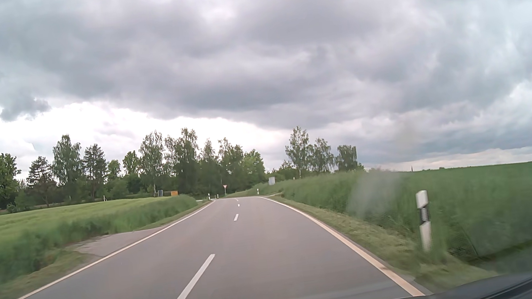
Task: Follow the waypoints while adhering to traffic rules and regulations
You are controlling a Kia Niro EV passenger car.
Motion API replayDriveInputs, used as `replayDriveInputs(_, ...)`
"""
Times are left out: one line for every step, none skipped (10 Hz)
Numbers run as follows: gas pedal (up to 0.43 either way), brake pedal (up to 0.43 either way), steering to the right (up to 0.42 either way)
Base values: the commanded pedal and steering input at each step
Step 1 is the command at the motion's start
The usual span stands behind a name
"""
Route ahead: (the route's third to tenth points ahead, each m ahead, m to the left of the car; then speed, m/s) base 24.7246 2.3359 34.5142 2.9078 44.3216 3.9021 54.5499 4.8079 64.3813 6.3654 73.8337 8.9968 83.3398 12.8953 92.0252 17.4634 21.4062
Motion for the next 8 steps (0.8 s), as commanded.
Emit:
replayDriveInputs(0.0, 0.171, -0.005)
replayDriveInputs(0.0, 0.171, -0.006)
replayDriveInputs(0.0, 0.177, -0.006)
replayDriveInputs(0.0, 0.183, -0.007)
replayDriveInputs(0.0, 0.189, -0.009)
replayDriveInputs(0.0, 0.195, -0.01)
replayDriveInputs(0.0, 0.201, -0.011)
replayDriveInputs(0.0, 0.207, -0.014)
